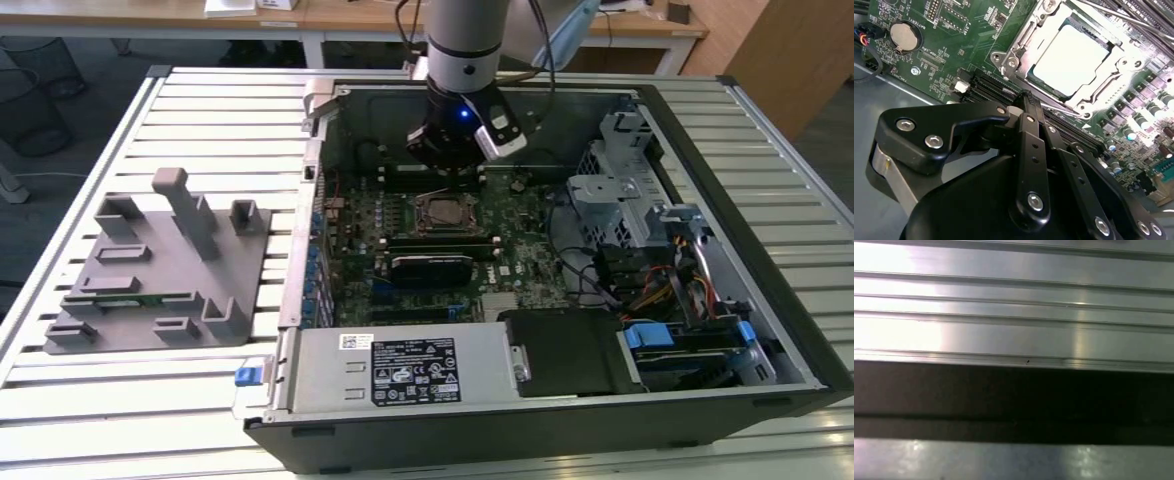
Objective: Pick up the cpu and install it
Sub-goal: 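Install the first cpu locking lever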
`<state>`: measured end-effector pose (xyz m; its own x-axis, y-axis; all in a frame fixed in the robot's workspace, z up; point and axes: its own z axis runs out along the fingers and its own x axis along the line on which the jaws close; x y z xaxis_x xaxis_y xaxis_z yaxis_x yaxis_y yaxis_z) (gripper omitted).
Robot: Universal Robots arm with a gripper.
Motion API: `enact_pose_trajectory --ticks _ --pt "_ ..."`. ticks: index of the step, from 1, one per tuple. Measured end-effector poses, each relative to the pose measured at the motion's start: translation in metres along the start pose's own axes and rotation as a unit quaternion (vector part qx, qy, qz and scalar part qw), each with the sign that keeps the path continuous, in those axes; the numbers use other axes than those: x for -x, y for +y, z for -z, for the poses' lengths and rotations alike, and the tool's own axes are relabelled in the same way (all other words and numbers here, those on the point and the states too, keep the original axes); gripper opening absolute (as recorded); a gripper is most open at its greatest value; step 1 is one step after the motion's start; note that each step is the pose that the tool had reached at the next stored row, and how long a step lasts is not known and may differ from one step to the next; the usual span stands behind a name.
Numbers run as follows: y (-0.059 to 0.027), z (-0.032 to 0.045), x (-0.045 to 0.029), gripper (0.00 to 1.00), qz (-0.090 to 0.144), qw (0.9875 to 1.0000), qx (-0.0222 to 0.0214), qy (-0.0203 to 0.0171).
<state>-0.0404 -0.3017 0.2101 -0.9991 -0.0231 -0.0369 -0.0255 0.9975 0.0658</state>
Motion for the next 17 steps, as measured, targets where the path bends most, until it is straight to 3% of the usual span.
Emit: enact_pose_trajectory --ticks 7,17 --pt "-0.0003 -0.0027 0.0038 0.11 0.000 1.0000 0.0000 0.0000" --pt "-0.0007 -0.0088 0.0038 0.11 0.000 1.0000 -0.0001 0.0000"
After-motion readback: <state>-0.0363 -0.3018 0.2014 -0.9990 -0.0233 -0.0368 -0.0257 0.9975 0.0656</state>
